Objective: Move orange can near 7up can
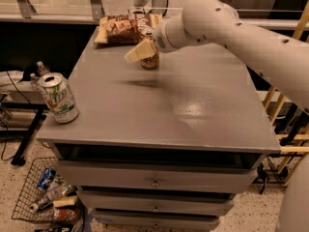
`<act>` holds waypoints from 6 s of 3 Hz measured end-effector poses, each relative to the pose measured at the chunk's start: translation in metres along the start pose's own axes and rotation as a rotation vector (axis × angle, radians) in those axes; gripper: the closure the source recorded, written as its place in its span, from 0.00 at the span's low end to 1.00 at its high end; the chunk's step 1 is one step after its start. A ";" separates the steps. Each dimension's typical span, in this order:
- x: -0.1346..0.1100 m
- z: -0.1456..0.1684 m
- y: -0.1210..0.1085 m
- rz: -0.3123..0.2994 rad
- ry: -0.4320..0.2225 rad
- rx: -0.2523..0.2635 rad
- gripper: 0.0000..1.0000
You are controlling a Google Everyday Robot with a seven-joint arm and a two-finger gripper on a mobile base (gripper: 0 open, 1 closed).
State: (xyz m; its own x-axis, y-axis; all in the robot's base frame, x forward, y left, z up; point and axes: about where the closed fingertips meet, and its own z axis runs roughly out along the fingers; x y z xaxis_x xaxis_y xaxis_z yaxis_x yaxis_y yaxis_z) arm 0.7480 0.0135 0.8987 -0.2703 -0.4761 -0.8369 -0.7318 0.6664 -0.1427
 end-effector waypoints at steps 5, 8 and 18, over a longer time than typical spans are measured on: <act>-0.046 -0.049 0.031 -0.006 -0.176 -0.246 1.00; -0.051 -0.107 0.107 -0.425 -0.194 -0.588 1.00; -0.008 -0.024 0.236 -0.500 -0.107 -0.936 1.00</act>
Offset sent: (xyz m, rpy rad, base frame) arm -0.0042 -0.0022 0.0181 0.0596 0.0159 -0.0007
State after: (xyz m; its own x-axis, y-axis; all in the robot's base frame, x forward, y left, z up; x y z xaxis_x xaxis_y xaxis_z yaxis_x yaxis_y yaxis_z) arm 0.5622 0.1611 0.8840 0.2170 -0.4901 -0.8442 -0.9462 -0.3183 -0.0584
